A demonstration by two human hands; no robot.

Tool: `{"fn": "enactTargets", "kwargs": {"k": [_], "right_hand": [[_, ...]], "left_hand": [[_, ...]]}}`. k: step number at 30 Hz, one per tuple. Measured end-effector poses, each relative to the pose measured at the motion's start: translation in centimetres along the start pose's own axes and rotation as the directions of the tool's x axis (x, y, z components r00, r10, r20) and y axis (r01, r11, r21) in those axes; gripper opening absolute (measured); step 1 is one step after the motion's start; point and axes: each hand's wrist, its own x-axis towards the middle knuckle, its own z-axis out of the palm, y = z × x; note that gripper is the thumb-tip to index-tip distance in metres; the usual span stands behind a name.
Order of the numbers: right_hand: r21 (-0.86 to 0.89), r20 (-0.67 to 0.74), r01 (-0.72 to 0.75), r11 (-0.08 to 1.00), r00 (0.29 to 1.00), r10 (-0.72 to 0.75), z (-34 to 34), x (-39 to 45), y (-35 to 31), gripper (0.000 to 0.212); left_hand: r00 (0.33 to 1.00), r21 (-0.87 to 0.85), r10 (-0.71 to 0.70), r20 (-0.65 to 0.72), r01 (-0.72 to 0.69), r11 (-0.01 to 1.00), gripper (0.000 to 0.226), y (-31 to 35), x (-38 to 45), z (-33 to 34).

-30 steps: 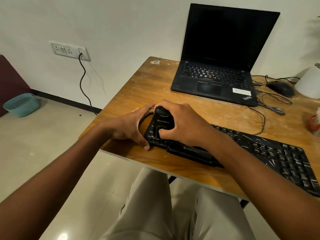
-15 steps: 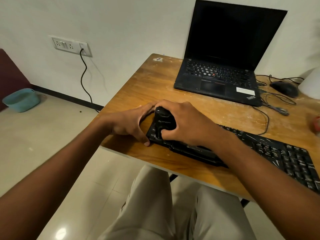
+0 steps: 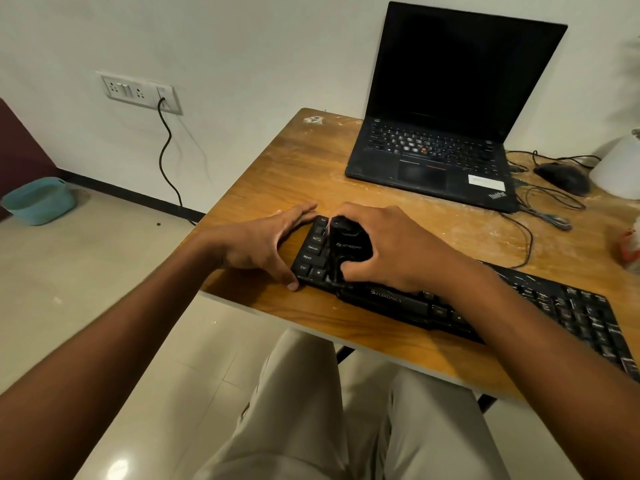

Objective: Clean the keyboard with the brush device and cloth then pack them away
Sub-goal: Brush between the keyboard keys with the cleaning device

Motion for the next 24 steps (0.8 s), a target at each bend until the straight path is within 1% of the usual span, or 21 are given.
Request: {"fn": "enactTargets", "kwargs": {"k": [2, 3, 5, 7, 9, 10, 12, 15, 18, 19, 20, 22, 24], "right_hand": [[-0.052, 0.06, -0.046, 0.998, 0.997, 0.05, -1.4, -0.8, 0.4, 0.047], [-0.06, 0.065, -0.061, 0.996, 0.996, 0.065, -1.8, -1.0, 0.5, 0.047], [-0.018, 0.007, -0.055, 0.998, 0.998, 0.055, -2.1, -1.0, 0.5, 0.043], [0.061, -0.09, -0.007, 0.998, 0.996, 0.012, -1.6, -0.4, 0.0, 0.041], [0.1, -0.143, 0.044, 0.994, 0.989, -0.03, -0.5, 0.4, -0.5, 0.043], [0.109, -0.146, 0.057, 0.992, 0.989, -0.04, 0.1, 0.9, -0.7, 0.046], [0.108, -0.126, 0.065, 0.992, 0.991, -0.051, 1.1, 1.4, -0.7, 0.051], [0.038, -0.051, 0.05, 0.998, 0.998, -0.048, 0.5, 1.1, -0.1, 0.054], [-0.05, 0.055, 0.009, 0.999, 0.998, -0.006, -1.3, 0.3, 0.7, 0.047], [-0.059, 0.071, -0.002, 0.998, 0.997, 0.006, -1.7, 0.3, 0.9, 0.045], [-0.049, 0.063, -0.004, 0.999, 0.998, 0.007, -1.9, 0.4, 0.9, 0.043], [0.001, -0.006, 0.035, 0.999, 0.999, -0.035, -1.7, 0.9, 0.3, 0.043], [0.083, -0.073, 0.091, 0.992, 0.994, -0.085, -0.7, 1.7, -0.5, 0.044]], "left_hand": [[1.0, -0.001, -0.001, 0.0, 0.001, 1.0, 0.147, 0.2, -0.1, 0.0], [1.0, 0.002, 0.001, 0.0, -0.001, 1.0, 0.147, 0.2, -0.2, 0.1], [1.0, -0.004, -0.001, 0.002, 0.001, 1.0, 0.147, 0.2, -0.1, 0.0], [1.0, -0.005, -0.008, 0.001, 0.008, 1.0, 0.145, 0.2, -0.2, 0.1], [1.0, -0.009, -0.001, -0.003, 0.001, 1.0, 0.142, 0.3, -0.1, 0.1], [1.0, -0.005, 0.012, -0.008, -0.012, 1.0, 0.141, 0.2, -0.1, 0.2], [1.0, 0.011, 0.023, -0.017, -0.023, 1.0, 0.14, 0.2, 0.0, 0.2], [1.0, 0.015, -0.011, -0.013, 0.011, 1.0, 0.142, 0.3, -0.1, 0.1], [1.0, 0.007, -0.021, 0.0, 0.021, 1.0, 0.145, 0.6, -0.3, 0.1], [1.0, 0.006, -0.022, -0.001, 0.022, 1.0, 0.145, 0.6, -0.3, 0.1], [1.0, 0.006, -0.022, -0.004, 0.022, 1.0, 0.145, 0.6, -0.3, 0.1], [1.0, 0.001, -0.011, -0.008, 0.011, 1.0, 0.144, 0.5, -0.2, 0.1], [1.0, 0.02, 0.01, -0.026, -0.01, 1.0, 0.135, 0.6, -0.3, 0.2]]}}
